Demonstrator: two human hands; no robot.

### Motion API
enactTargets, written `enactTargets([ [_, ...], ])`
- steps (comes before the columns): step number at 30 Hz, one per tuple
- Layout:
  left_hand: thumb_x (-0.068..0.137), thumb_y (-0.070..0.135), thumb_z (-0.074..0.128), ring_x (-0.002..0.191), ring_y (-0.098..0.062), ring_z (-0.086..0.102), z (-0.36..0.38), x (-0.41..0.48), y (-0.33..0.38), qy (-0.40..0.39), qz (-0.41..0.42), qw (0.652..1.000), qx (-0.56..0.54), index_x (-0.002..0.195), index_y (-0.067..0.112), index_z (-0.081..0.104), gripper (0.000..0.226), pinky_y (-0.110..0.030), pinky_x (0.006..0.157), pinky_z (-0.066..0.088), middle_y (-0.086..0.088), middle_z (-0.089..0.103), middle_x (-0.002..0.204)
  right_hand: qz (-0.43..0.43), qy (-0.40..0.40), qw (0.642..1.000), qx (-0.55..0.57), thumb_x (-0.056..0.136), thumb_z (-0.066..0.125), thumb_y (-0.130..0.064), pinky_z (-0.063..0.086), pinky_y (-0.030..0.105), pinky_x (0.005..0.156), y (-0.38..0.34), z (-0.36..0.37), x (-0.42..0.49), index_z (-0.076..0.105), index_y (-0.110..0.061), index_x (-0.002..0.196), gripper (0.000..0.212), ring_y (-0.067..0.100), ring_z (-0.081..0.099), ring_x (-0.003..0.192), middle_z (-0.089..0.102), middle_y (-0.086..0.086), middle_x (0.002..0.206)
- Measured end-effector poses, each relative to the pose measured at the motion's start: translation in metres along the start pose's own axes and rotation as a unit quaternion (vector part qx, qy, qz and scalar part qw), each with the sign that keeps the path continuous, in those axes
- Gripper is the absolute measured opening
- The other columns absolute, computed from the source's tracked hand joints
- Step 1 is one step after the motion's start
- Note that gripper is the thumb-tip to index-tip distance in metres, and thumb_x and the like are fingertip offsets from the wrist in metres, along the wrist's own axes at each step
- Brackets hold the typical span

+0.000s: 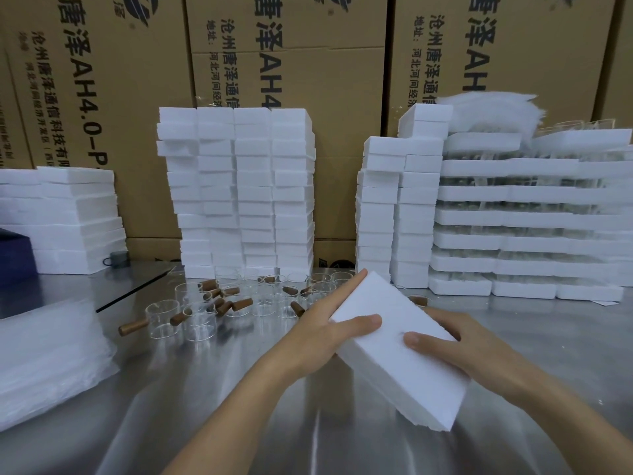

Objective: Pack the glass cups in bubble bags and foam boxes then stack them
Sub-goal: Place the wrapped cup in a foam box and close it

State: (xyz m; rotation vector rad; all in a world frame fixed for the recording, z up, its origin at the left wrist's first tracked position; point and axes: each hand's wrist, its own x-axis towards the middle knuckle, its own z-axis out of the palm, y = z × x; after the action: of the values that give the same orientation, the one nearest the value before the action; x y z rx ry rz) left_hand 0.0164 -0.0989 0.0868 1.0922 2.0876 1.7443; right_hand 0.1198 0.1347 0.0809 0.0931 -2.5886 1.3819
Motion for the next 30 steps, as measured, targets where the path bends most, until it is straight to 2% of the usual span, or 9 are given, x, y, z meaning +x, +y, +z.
enactTargets([
  [4, 0.073, 0.075, 0.073, 0.129, -0.005, 0.056, 0.001, 0.000, -0.001, -0.002, -0.001, 1.000, -0.001, 0.138, 0.082, 0.040, 0.074, -0.026, 0.088, 0.047, 0.028, 0.054, 0.150, -0.007, 0.019, 1.000, -0.004, 0.077, 0.070, -0.069, 0.053, 0.037, 0.080, 0.000, -0.001, -0.001, 0.070, -0.024, 0.119, 0.062, 0.020, 0.076, 0.095, 0.077, -0.002, 0.107],
  [10, 0.072, 0.075, 0.073, 0.126, 0.004, 0.056, 0.001, 0.004, -0.005, -0.002, -0.003, 1.000, 0.004, 0.137, 0.082, 0.042, 0.072, -0.025, 0.086, 0.048, 0.035, 0.056, 0.144, 0.002, 0.011, 1.000, 0.001, 0.076, 0.070, -0.070, 0.056, 0.024, 0.072, 0.001, -0.003, 0.001, 0.070, -0.033, 0.120, 0.057, 0.014, 0.077, 0.091, 0.078, -0.008, 0.106],
  [12, 0.073, 0.075, 0.073, 0.119, 0.009, 0.059, 0.001, 0.005, -0.006, -0.004, -0.010, 1.000, 0.008, 0.137, 0.082, 0.042, 0.071, -0.023, 0.084, 0.050, 0.038, 0.059, 0.139, 0.001, 0.011, 1.000, 0.009, 0.076, 0.070, -0.069, 0.055, 0.017, 0.064, 0.000, -0.004, 0.001, 0.070, -0.037, 0.121, 0.055, 0.013, 0.077, 0.090, 0.078, -0.008, 0.105],
  [15, 0.077, 0.066, 0.076, 0.097, 0.014, 0.067, 0.003, 0.008, -0.010, -0.009, -0.030, 0.999, -0.025, 0.136, 0.077, 0.049, 0.066, -0.011, 0.071, 0.054, 0.040, 0.067, 0.120, 0.001, 0.019, 1.000, 0.008, 0.078, 0.070, -0.068, 0.051, 0.012, 0.060, -0.003, -0.003, 0.000, 0.071, -0.041, 0.118, 0.049, 0.011, 0.077, 0.085, 0.079, -0.009, 0.102],
  [18, 0.078, 0.056, 0.077, 0.082, 0.011, 0.070, 0.003, 0.013, -0.015, 0.012, -0.063, 0.996, -0.067, 0.123, 0.073, 0.062, 0.051, -0.010, 0.059, 0.052, 0.032, 0.074, 0.104, -0.009, 0.058, 0.998, -0.006, 0.076, 0.067, -0.075, 0.055, 0.021, 0.072, -0.004, -0.001, 0.001, 0.069, -0.045, 0.121, 0.054, 0.006, 0.075, 0.090, 0.077, -0.014, 0.107],
  [21, 0.071, 0.058, 0.077, 0.068, 0.003, 0.072, -0.003, 0.015, -0.019, 0.060, -0.103, 0.985, -0.128, 0.104, 0.063, 0.074, 0.033, -0.021, 0.059, 0.054, 0.019, 0.078, 0.087, -0.048, 0.134, 0.990, 0.002, 0.072, 0.059, -0.085, 0.050, 0.028, 0.091, -0.005, 0.002, 0.000, 0.055, -0.061, 0.133, 0.066, 0.001, 0.067, 0.108, 0.068, -0.026, 0.121],
  [24, 0.062, 0.058, 0.082, 0.067, -0.014, 0.070, -0.012, 0.013, -0.024, 0.100, -0.165, 0.962, -0.196, 0.109, 0.031, 0.077, 0.055, -0.035, 0.070, 0.046, 0.005, 0.076, 0.079, -0.098, 0.135, 0.986, 0.022, 0.075, 0.062, -0.080, 0.051, 0.020, 0.090, -0.007, 0.008, -0.001, 0.043, -0.064, 0.143, 0.072, -0.005, 0.062, 0.117, 0.059, -0.036, 0.130],
  [27, 0.059, 0.058, 0.085, 0.068, -0.019, 0.069, -0.016, 0.012, -0.030, 0.103, -0.201, 0.946, -0.231, 0.115, 0.027, 0.073, 0.065, -0.035, 0.073, 0.045, 0.002, 0.075, 0.079, -0.114, 0.106, 0.988, 0.016, 0.076, 0.065, -0.075, 0.053, 0.013, 0.088, -0.003, 0.013, -0.002, 0.046, -0.057, 0.145, 0.074, -0.005, 0.059, 0.123, 0.054, -0.031, 0.143],
  [30, 0.055, 0.058, 0.087, 0.062, -0.018, 0.069, -0.016, 0.013, -0.031, 0.100, -0.222, 0.937, -0.252, 0.112, 0.025, 0.073, 0.068, -0.032, 0.066, 0.043, -0.001, 0.075, 0.079, -0.092, 0.084, 0.992, 0.003, 0.069, 0.076, -0.066, 0.057, 0.026, 0.091, 0.001, 0.013, -0.003, 0.040, -0.054, 0.148, 0.088, 0.002, 0.062, 0.120, 0.057, -0.026, 0.140],
])
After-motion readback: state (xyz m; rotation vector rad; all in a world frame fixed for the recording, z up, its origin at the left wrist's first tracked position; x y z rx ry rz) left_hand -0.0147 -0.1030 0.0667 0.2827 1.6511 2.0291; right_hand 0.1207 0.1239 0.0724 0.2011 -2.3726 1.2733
